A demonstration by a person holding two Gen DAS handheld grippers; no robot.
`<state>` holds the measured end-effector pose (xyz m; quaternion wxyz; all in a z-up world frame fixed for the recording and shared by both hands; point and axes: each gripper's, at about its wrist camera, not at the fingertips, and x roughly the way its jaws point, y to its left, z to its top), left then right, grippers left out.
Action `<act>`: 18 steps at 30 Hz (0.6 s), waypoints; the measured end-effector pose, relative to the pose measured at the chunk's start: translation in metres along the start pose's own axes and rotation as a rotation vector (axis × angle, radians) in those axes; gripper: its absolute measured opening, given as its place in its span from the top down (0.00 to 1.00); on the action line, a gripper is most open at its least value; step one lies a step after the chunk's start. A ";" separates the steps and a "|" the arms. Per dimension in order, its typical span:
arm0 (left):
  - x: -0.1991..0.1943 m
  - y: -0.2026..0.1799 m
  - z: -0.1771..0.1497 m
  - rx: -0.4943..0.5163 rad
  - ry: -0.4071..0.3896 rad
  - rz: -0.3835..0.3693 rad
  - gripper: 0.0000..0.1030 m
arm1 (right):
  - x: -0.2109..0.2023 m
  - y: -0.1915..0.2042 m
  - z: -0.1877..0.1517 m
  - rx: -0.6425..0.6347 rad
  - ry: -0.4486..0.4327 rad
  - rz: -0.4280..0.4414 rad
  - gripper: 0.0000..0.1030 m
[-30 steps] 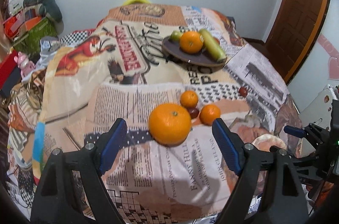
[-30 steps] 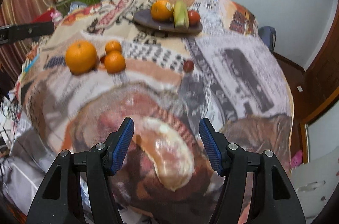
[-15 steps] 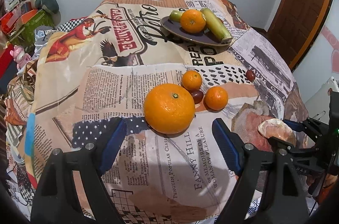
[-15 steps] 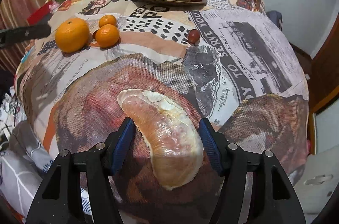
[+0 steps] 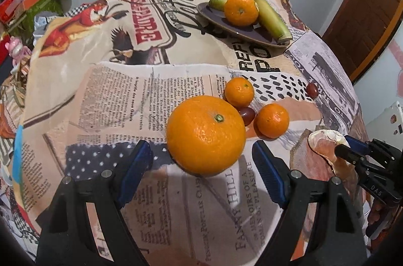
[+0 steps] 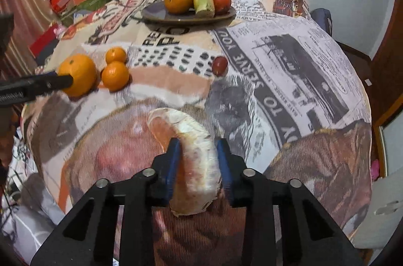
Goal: Organize fruits
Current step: 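Grasp the peeled grapefruit segment with the right tool while the left grasps another large orange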
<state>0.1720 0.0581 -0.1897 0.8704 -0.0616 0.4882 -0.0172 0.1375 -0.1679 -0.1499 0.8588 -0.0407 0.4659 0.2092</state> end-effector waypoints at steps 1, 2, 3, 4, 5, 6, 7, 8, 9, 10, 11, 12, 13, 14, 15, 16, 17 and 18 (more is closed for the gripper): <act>0.003 -0.001 0.001 0.002 0.005 -0.001 0.19 | 0.002 0.000 0.002 -0.006 0.005 0.000 0.75; 0.005 -0.002 0.002 0.005 0.005 -0.001 0.19 | 0.004 0.002 0.002 -0.023 0.014 -0.003 0.75; 0.007 -0.002 0.002 0.008 0.005 -0.001 0.19 | 0.004 0.002 0.002 -0.031 0.016 -0.006 0.73; 0.010 -0.004 0.003 0.013 0.006 0.000 0.19 | 0.004 0.003 0.002 -0.035 0.025 -0.006 0.72; 0.012 -0.004 0.005 0.015 0.008 0.000 0.19 | 0.005 0.002 0.002 -0.038 0.035 -0.007 0.72; 0.014 -0.004 0.006 0.016 0.009 0.000 0.19 | 0.006 0.002 0.002 -0.041 0.044 0.000 0.67; 0.015 -0.004 0.007 0.016 0.008 0.001 0.19 | 0.007 0.002 0.002 -0.042 0.050 0.006 0.65; 0.017 -0.005 0.007 0.015 0.006 0.002 0.19 | 0.010 0.003 0.001 -0.046 0.060 0.011 0.62; 0.018 -0.005 0.008 0.014 0.004 0.000 0.19 | 0.013 0.005 0.000 -0.057 0.069 0.007 0.58; 0.020 -0.004 0.008 0.013 0.003 -0.001 0.20 | 0.016 0.007 0.000 -0.069 0.077 0.004 0.56; 0.021 -0.004 0.008 0.011 0.003 -0.003 0.21 | 0.020 0.010 -0.002 -0.080 0.081 -0.007 0.55; 0.022 -0.004 0.009 0.010 0.005 -0.005 0.23 | 0.022 0.011 -0.002 -0.083 0.074 -0.010 0.54; 0.024 -0.004 0.008 0.011 0.008 -0.008 0.28 | 0.023 0.011 -0.002 -0.084 0.071 -0.008 0.54; 0.025 -0.004 0.008 0.012 0.012 -0.008 0.30 | 0.024 0.010 -0.001 -0.081 0.069 0.000 0.54; 0.027 -0.003 0.009 0.013 0.013 -0.005 0.32 | 0.026 0.008 0.000 -0.070 0.067 0.011 0.54; 0.027 -0.003 0.009 0.013 0.008 -0.004 0.33 | 0.027 0.006 0.001 -0.061 0.067 0.019 0.54; 0.028 -0.003 0.010 0.011 0.004 -0.004 0.33 | 0.028 0.004 0.002 -0.053 0.062 0.024 0.54; 0.028 -0.003 0.010 0.009 0.001 -0.004 0.33 | 0.029 0.004 0.003 -0.050 0.056 0.020 0.54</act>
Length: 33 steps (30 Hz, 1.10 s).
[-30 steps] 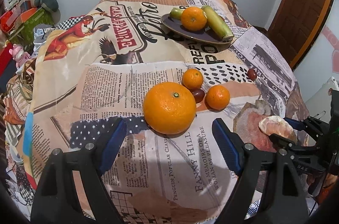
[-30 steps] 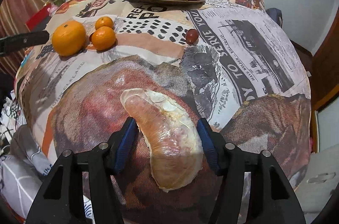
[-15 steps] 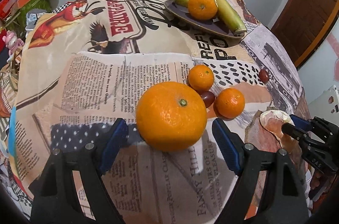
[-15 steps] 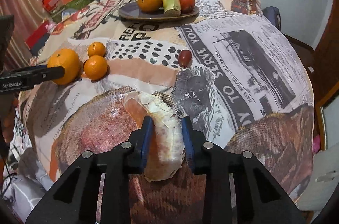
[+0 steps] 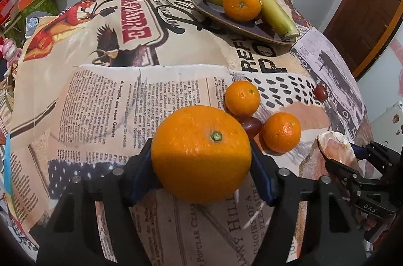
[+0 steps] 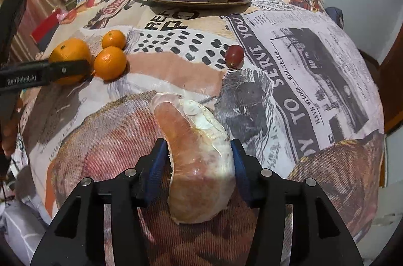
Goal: Organize fruits
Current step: 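Grasp the peeled grapefruit segment with the right tool while the left grasps another large orange, then carry the grapefruit segment and large orange to the purple plate with both tools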
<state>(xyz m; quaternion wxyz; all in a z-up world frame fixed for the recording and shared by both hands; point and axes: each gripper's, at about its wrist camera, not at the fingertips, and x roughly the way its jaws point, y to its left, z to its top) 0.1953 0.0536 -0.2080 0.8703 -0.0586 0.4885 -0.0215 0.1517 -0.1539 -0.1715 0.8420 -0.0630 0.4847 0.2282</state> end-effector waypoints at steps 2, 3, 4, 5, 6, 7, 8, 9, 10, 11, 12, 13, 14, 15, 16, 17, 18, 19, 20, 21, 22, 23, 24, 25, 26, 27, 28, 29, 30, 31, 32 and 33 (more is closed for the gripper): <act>0.000 0.000 0.000 -0.002 -0.004 -0.003 0.33 | 0.000 0.003 0.001 -0.007 -0.010 -0.016 0.56; -0.001 0.001 0.000 -0.004 -0.004 -0.006 0.33 | -0.001 0.004 0.001 -0.008 -0.013 -0.023 0.56; -0.001 0.001 0.000 -0.005 -0.003 -0.009 0.34 | -0.001 0.005 0.002 -0.007 -0.016 -0.026 0.57; -0.002 0.002 0.000 -0.007 -0.002 -0.013 0.34 | -0.002 0.005 0.002 -0.006 -0.019 -0.026 0.58; -0.003 0.002 0.000 -0.010 -0.002 -0.016 0.34 | -0.003 0.005 0.003 -0.006 -0.022 -0.027 0.59; -0.005 0.003 0.000 -0.013 -0.003 -0.017 0.34 | -0.004 0.005 0.003 -0.003 -0.025 -0.026 0.59; -0.006 0.004 0.000 -0.018 -0.006 -0.019 0.34 | -0.005 0.004 0.005 0.001 -0.027 -0.024 0.60; -0.009 0.005 0.001 -0.023 -0.012 -0.020 0.34 | -0.007 0.004 0.006 0.007 -0.035 -0.020 0.61; -0.012 0.006 0.001 -0.027 -0.018 -0.021 0.34 | -0.009 0.004 0.008 0.010 -0.044 -0.018 0.61; -0.014 0.007 0.002 -0.030 -0.026 -0.022 0.34 | -0.011 0.004 0.009 0.010 -0.053 -0.019 0.61; -0.018 0.008 0.003 -0.033 -0.035 -0.021 0.34 | -0.015 0.005 0.012 0.008 -0.067 -0.022 0.62; -0.021 0.009 0.004 -0.034 -0.045 -0.020 0.34 | -0.019 0.006 0.015 0.005 -0.084 -0.026 0.62; -0.024 0.009 0.006 -0.034 -0.052 -0.019 0.34 | -0.022 0.006 0.017 0.004 -0.100 -0.029 0.62; -0.027 0.008 0.008 -0.034 -0.062 -0.017 0.34 | -0.025 0.007 0.020 0.002 -0.111 -0.032 0.62; -0.031 0.008 0.010 -0.035 -0.075 -0.017 0.34 | -0.028 0.008 0.024 0.001 -0.127 -0.030 0.62; -0.035 0.008 0.012 -0.034 -0.088 -0.016 0.34 | -0.031 0.008 0.026 0.003 -0.138 -0.028 0.62; -0.038 0.008 0.014 -0.032 -0.099 -0.017 0.34 | -0.035 0.008 0.030 0.006 -0.153 -0.025 0.62; -0.043 0.007 0.017 -0.031 -0.115 -0.016 0.34 | -0.037 0.008 0.034 0.008 -0.165 -0.023 0.62; -0.046 0.006 0.020 -0.030 -0.125 -0.016 0.34 | -0.040 0.009 0.038 0.008 -0.175 -0.022 0.62; -0.048 0.006 0.022 -0.029 -0.135 -0.017 0.34 | -0.043 0.009 0.044 0.010 -0.192 -0.023 0.62; -0.051 0.005 0.025 -0.026 -0.149 -0.019 0.34 | -0.044 0.010 0.047 0.009 -0.200 -0.024 0.62; -0.054 0.004 0.028 -0.024 -0.160 -0.022 0.34 | -0.046 0.010 0.052 0.008 -0.215 -0.025 0.62; -0.057 0.004 0.031 -0.022 -0.169 -0.025 0.34 | -0.048 0.010 0.056 0.007 -0.226 -0.024 0.62; -0.060 0.002 0.035 -0.019 -0.181 -0.027 0.34 | -0.049 0.011 0.060 0.005 -0.237 -0.024 0.62; -0.061 0.002 0.039 -0.017 -0.189 -0.028 0.34 | -0.050 0.011 0.064 0.004 -0.248 -0.027 0.62; -0.063 0.001 0.042 -0.015 -0.198 -0.031 0.34 | -0.051 0.012 0.068 0.003 -0.260 -0.029 0.62; -0.064 0.000 0.047 -0.013 -0.208 -0.034 0.34 | -0.052 0.012 0.071 0.003 -0.270 -0.030 0.62; -0.066 -0.001 0.050 -0.011 -0.216 -0.036 0.34 | -0.053 0.011 0.073 0.003 -0.278 -0.029 0.62; -0.067 -0.002 0.053 -0.008 -0.223 -0.038 0.34 | -0.053 0.011 0.078 0.004 -0.290 -0.027 0.62; -0.068 -0.003 0.057 -0.003 -0.232 -0.039 0.34 | -0.053 0.011 0.081 0.004 -0.298 -0.026 0.62; -0.068 -0.004 0.060 0.000 -0.237 -0.040 0.34 | -0.054 0.011 0.084 0.002 -0.303 -0.026 0.62; -0.068 -0.005 0.064 0.003 -0.243 -0.041 0.34 | -0.054 0.011 0.088 0.000 -0.312 -0.028 0.62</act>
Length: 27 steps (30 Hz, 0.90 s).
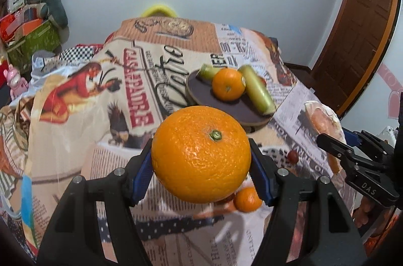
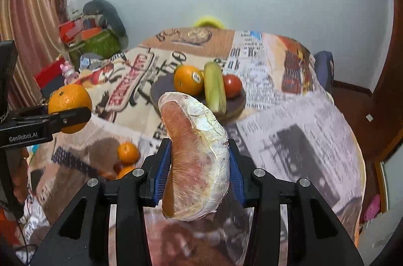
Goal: Organize fruits
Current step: 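Carry the grapefruit segment and large orange to the purple plate with both tools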
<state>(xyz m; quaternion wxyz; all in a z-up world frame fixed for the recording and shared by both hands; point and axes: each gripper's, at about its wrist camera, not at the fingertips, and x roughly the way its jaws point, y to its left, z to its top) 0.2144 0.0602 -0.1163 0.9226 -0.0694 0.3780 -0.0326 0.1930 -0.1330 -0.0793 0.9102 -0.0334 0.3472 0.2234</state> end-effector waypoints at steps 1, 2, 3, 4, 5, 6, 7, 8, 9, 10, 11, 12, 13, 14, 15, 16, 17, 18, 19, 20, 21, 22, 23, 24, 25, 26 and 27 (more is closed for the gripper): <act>0.001 -0.001 0.004 0.004 -0.005 -0.001 0.34 | 0.001 0.000 0.003 -0.002 -0.006 -0.001 0.62; 0.003 -0.002 0.008 0.010 -0.010 -0.002 0.34 | 0.002 0.001 0.006 -0.003 -0.012 0.000 0.62; 0.005 -0.003 0.012 0.014 -0.015 -0.003 0.34 | 0.005 0.001 0.010 -0.004 -0.019 0.003 0.62; 0.007 -0.004 0.014 0.017 -0.018 -0.004 0.34 | 0.007 0.001 0.014 -0.004 -0.025 0.004 0.62; 0.009 -0.005 0.018 0.021 -0.021 -0.006 0.34 | 0.009 0.001 0.017 -0.004 -0.031 0.003 0.62; 0.011 -0.006 0.021 0.023 -0.023 -0.008 0.34 | 0.012 0.001 0.019 -0.004 -0.036 0.004 0.62; 0.014 -0.007 0.024 0.027 -0.025 -0.010 0.34 | 0.014 0.001 0.022 -0.003 -0.040 0.006 0.62; 0.016 -0.008 0.026 0.031 -0.027 -0.012 0.34 | 0.017 0.001 0.024 -0.002 -0.043 0.009 0.62; 0.019 -0.009 0.029 0.036 -0.029 -0.013 0.34 | 0.020 0.001 0.027 -0.001 -0.047 0.011 0.62; 0.022 -0.010 0.031 0.041 -0.030 -0.013 0.34 | 0.024 0.001 0.029 -0.001 -0.050 0.012 0.62; 0.025 -0.011 0.034 0.046 -0.031 -0.014 0.34 | 0.025 0.001 0.030 -0.001 -0.052 0.013 0.62; 0.028 -0.012 0.036 0.050 -0.033 -0.014 0.34 | 0.030 0.001 0.033 -0.001 -0.054 0.014 0.62; 0.031 -0.013 0.038 0.055 -0.034 -0.015 0.34 | 0.033 0.001 0.034 0.000 -0.057 0.016 0.62; 0.034 -0.013 0.040 0.059 -0.036 -0.015 0.34 | 0.036 0.001 0.037 0.000 -0.058 0.018 0.62; 0.037 -0.014 0.042 0.062 -0.038 -0.016 0.34 | 0.038 0.001 0.038 0.001 -0.060 0.019 0.62; 0.041 -0.014 0.044 0.063 -0.039 -0.017 0.34 | 0.041 0.001 0.040 0.001 -0.063 0.020 0.62; 0.044 -0.014 0.046 0.063 -0.038 -0.019 0.34 | 0.046 0.001 0.043 0.001 -0.065 0.020 0.62; 0.049 -0.013 0.049 0.063 -0.037 -0.020 0.34 | 0.049 0.001 0.044 0.001 -0.066 0.021 0.62; 0.052 -0.013 0.050 0.062 -0.036 -0.021 0.34 | 0.052 0.001 0.046 0.001 -0.067 0.022 0.62; 0.056 -0.013 0.052 0.063 -0.034 -0.022 0.34 | 0.056 0.001 0.048 -0.001 -0.067 0.022 0.62; 0.061 -0.013 0.054 0.064 -0.033 -0.021 0.34 | 0.060 0.002 0.050 -0.003 -0.067 0.022 0.62; 0.065 -0.014 0.056 0.071 -0.032 -0.018 0.34 | 0.063 0.002 0.052 -0.004 -0.066 0.021 0.62; 0.068 -0.014 0.057 0.077 -0.031 -0.014 0.34 | 0.067 0.001 0.054 -0.003 -0.064 0.021 0.62; 0.071 -0.014 0.058 0.083 -0.030 -0.008 0.34 | 0.071 0.001 0.055 -0.001 -0.060 0.021 0.62; 0.076 -0.013 0.059 0.090 -0.027 -0.001 0.34 | 0.074 0.001 0.056 0.002 -0.056 0.022 0.62; 0.078 -0.012 0.059 0.093 -0.022 0.001 0.34 | 0.079 0.001 0.057 0.003 -0.052 0.023 0.62; 0.082 -0.011 0.059 0.095 -0.017 0.002 0.34 | 0.082 0.001 0.057 0.002 -0.050 0.022 0.62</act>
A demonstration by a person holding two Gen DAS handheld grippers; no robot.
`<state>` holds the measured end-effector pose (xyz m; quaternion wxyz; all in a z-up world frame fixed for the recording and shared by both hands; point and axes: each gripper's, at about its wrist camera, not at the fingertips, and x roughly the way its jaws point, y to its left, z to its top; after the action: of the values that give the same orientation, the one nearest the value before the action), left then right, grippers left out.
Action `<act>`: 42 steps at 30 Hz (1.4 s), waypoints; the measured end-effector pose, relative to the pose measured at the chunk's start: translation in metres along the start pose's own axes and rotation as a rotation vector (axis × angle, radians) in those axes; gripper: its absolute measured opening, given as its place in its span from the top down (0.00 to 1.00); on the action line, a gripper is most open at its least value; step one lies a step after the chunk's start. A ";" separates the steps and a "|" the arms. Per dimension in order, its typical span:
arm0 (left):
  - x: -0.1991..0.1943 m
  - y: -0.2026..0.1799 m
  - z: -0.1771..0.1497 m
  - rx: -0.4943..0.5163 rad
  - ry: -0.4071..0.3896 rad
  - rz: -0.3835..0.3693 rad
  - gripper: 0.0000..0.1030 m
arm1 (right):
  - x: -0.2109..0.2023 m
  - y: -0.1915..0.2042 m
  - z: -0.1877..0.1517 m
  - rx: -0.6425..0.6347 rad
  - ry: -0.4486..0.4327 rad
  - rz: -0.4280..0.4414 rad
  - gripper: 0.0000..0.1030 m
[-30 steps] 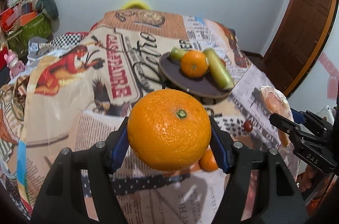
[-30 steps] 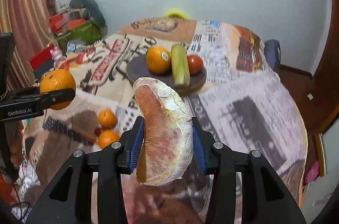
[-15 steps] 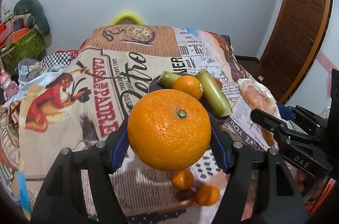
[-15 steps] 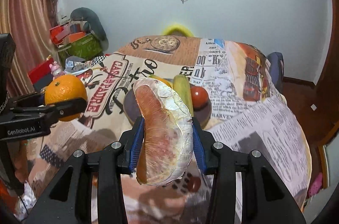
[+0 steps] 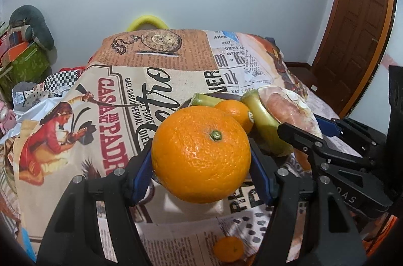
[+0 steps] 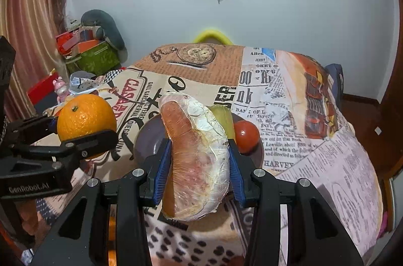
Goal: Organize fruits
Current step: 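Carry the grapefruit segment and large orange to the purple plate with both tools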
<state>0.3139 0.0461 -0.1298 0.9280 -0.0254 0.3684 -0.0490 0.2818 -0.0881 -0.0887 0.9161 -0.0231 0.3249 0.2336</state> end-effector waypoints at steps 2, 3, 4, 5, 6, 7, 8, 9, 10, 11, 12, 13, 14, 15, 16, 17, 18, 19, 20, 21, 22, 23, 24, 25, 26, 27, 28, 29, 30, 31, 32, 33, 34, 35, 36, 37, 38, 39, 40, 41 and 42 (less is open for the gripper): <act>0.007 0.002 0.000 0.000 0.011 0.000 0.34 | 0.006 -0.001 0.001 0.000 0.006 0.000 0.62; 0.010 0.003 0.001 -0.001 0.016 -0.001 0.34 | 0.010 -0.001 0.001 0.001 0.011 0.002 0.62; 0.014 0.004 0.001 -0.003 0.022 -0.004 0.34 | 0.013 -0.001 0.001 0.000 0.016 0.003 0.62; 0.017 0.004 0.002 -0.005 0.027 -0.007 0.34 | 0.016 -0.001 0.001 -0.002 0.021 0.002 0.62; 0.021 0.005 0.003 -0.008 0.033 -0.012 0.34 | 0.019 -0.001 0.000 -0.003 0.025 0.001 0.62; 0.025 0.005 0.003 -0.012 0.039 -0.018 0.34 | 0.021 -0.001 -0.001 -0.003 0.027 0.002 0.62; 0.028 0.006 0.004 -0.016 0.045 -0.024 0.34 | 0.024 -0.001 -0.002 -0.002 0.031 0.004 0.62; 0.031 0.006 0.005 -0.017 0.050 -0.027 0.34 | 0.027 -0.001 -0.002 -0.003 0.035 0.004 0.62; 0.034 0.006 0.006 -0.018 0.054 -0.028 0.34 | 0.029 -0.001 -0.003 -0.004 0.039 0.003 0.62; 0.037 0.006 0.007 -0.017 0.058 -0.028 0.34 | 0.032 -0.002 -0.003 -0.005 0.041 0.003 0.62; 0.040 0.006 0.008 -0.018 0.061 -0.028 0.34 | 0.034 -0.002 -0.004 -0.008 0.044 0.002 0.61; 0.043 0.006 0.009 -0.020 0.066 -0.031 0.34 | 0.034 -0.002 -0.004 -0.010 0.039 -0.008 0.62; 0.046 0.007 0.009 -0.025 0.075 -0.037 0.34 | 0.035 -0.003 -0.004 -0.011 0.039 -0.010 0.61; 0.049 0.008 0.010 -0.029 0.084 -0.041 0.34 | 0.035 -0.005 -0.004 -0.008 0.039 -0.009 0.61; 0.053 0.008 0.010 -0.035 0.099 -0.046 0.34 | 0.035 -0.006 -0.004 -0.005 0.038 -0.009 0.61; 0.057 0.009 0.010 -0.040 0.110 -0.049 0.34 | 0.035 -0.007 -0.004 -0.004 0.039 -0.010 0.61; 0.060 0.009 0.009 -0.044 0.118 -0.052 0.34 | 0.035 -0.008 -0.005 -0.007 0.042 -0.014 0.61; 0.064 0.009 0.008 -0.047 0.131 -0.056 0.34 | 0.035 -0.009 -0.005 -0.008 0.047 -0.016 0.60; 0.066 0.009 0.007 -0.048 0.141 -0.056 0.34 | 0.035 -0.010 -0.005 -0.007 0.047 -0.016 0.60; 0.068 0.008 0.006 -0.046 0.148 -0.055 0.34 | 0.034 -0.011 -0.006 -0.004 0.046 -0.010 0.60; 0.068 0.007 0.005 -0.038 0.145 -0.048 0.34 | 0.034 -0.012 -0.005 0.002 0.049 0.001 0.60; 0.068 0.005 0.004 -0.028 0.141 -0.041 0.34 | 0.033 -0.012 -0.005 0.005 0.049 0.006 0.60; 0.067 0.004 0.004 -0.020 0.141 -0.037 0.34 | 0.033 -0.012 -0.005 0.005 0.049 0.006 0.60; 0.067 0.003 0.004 -0.016 0.141 -0.036 0.34 | 0.032 -0.011 -0.004 0.001 0.048 0.003 0.60; 0.066 0.002 0.003 -0.013 0.141 -0.036 0.34 | 0.032 -0.011 -0.004 -0.001 0.048 0.001 0.60; 0.066 0.002 0.003 -0.013 0.140 -0.037 0.34 | 0.032 -0.012 -0.005 -0.001 0.050 0.001 0.60; 0.065 0.003 0.002 -0.015 0.140 -0.039 0.34 | 0.032 -0.012 -0.004 0.000 0.052 0.003 0.60; 0.064 0.004 0.003 -0.019 0.141 -0.042 0.34 | 0.031 -0.013 -0.005 0.000 0.054 0.004 0.60; 0.063 0.005 0.003 -0.023 0.141 -0.044 0.34 | 0.030 -0.013 -0.005 0.001 0.056 0.004 0.60; 0.062 0.005 0.002 -0.027 0.141 -0.047 0.34 | 0.030 -0.013 -0.005 0.000 0.058 0.004 0.60; 0.060 0.005 0.002 -0.030 0.141 -0.047 0.34 | 0.027 -0.013 -0.005 -0.001 0.059 0.002 0.60; 0.059 0.005 0.002 -0.033 0.142 -0.046 0.34 | 0.026 -0.013 -0.005 -0.003 0.059 0.001 0.60; 0.057 0.005 0.002 -0.036 0.143 -0.046 0.34 | 0.023 -0.013 -0.006 -0.004 0.058 0.000 0.60; 0.055 0.005 0.001 -0.039 0.144 -0.047 0.34 | 0.019 -0.012 -0.006 -0.007 0.056 0.000 0.60; 0.053 0.005 0.001 -0.043 0.145 -0.050 0.34 | 0.016 -0.011 -0.005 -0.011 0.053 -0.002 0.60; 0.051 0.006 0.000 -0.046 0.147 -0.053 0.34 | 0.014 -0.011 -0.005 -0.014 0.051 -0.005 0.60; 0.049 0.005 0.000 -0.049 0.147 -0.057 0.34 | 0.009 -0.010 -0.005 -0.020 0.046 -0.010 0.59; 0.046 0.005 0.000 -0.052 0.142 -0.060 0.34 | 0.006 -0.009 -0.004 -0.024 0.042 -0.014 0.58; 0.041 0.005 0.001 -0.052 0.129 -0.060 0.34 | 0.001 -0.008 -0.004 -0.028 0.038 -0.015 0.57; 0.037 0.003 0.002 -0.049 0.118 -0.058 0.34 | -0.001 -0.008 -0.004 -0.030 0.035 -0.016 0.56; 0.033 0.002 0.003 -0.045 0.105 -0.055 0.33 | -0.005 -0.007 -0.004 -0.032 0.031 -0.017 0.55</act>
<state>0.3397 0.0447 -0.1503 0.9049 -0.0538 0.4168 -0.0676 0.2792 -0.0976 -0.0892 0.9125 -0.0442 0.3350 0.2305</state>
